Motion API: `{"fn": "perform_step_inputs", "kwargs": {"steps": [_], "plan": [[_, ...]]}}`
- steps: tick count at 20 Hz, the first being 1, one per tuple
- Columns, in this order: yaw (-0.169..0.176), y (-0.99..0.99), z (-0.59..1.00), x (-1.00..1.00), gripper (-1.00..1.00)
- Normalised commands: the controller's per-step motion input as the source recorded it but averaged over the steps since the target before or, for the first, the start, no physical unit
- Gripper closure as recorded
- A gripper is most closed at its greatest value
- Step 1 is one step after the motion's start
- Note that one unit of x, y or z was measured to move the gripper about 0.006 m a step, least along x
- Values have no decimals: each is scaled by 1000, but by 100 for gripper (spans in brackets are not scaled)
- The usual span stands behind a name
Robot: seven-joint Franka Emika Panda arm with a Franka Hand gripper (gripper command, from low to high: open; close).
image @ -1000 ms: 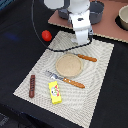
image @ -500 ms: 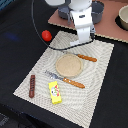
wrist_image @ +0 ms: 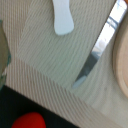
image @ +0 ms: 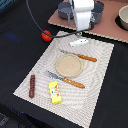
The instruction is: Interact with the objects in diverse but meaningful ways.
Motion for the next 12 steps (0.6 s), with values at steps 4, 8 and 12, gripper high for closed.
{"fn": "perform_step_inputs", "kwargs": {"steps": [4, 8, 12], "plan": [[1, -106, 206, -723, -100], [0, -32, 176, -836, -100], [0, 0, 86, -939, -100]]}}
